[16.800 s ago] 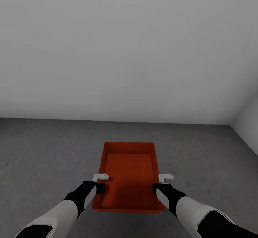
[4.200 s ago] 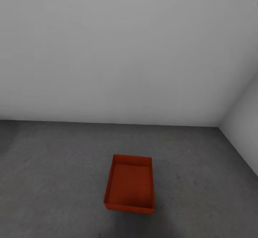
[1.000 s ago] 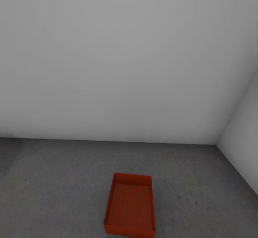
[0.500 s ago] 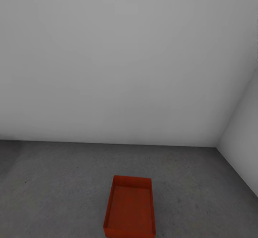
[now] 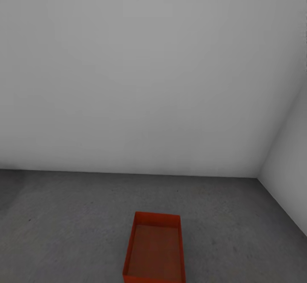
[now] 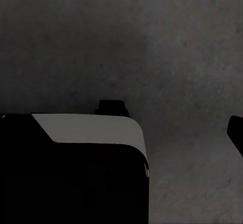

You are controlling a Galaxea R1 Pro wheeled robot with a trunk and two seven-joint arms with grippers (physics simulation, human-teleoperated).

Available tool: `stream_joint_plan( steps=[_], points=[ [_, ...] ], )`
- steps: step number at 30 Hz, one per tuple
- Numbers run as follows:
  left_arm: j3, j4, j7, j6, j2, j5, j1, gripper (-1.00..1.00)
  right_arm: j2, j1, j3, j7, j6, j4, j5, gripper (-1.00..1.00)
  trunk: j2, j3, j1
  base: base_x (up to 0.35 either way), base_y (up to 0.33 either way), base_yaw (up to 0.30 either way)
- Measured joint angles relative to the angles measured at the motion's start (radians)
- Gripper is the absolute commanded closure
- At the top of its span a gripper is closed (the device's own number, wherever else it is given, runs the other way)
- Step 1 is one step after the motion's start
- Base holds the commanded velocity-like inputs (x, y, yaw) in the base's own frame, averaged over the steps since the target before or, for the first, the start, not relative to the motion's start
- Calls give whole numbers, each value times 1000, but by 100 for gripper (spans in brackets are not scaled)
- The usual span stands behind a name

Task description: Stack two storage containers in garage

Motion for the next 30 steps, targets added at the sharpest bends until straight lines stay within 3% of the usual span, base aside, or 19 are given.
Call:
stream_joint_plan(
  steps=[6,13,30],
  points=[
    [0,0,0,-14,-1,0,14,-100,-6,27,-1,29,-2,0,1,-100,0,9,0,0,0,0],
    [0,0,0,-81,-1,0,48,-100,-9,36,0,66,-2,0,1,-100,0,20,0,0,0,0],
    [0,-1,0,-95,-2,-5,57,-100,-9,37,0,69,-2,0,1,-100,0,46,0,0,0,0]
  ],
)
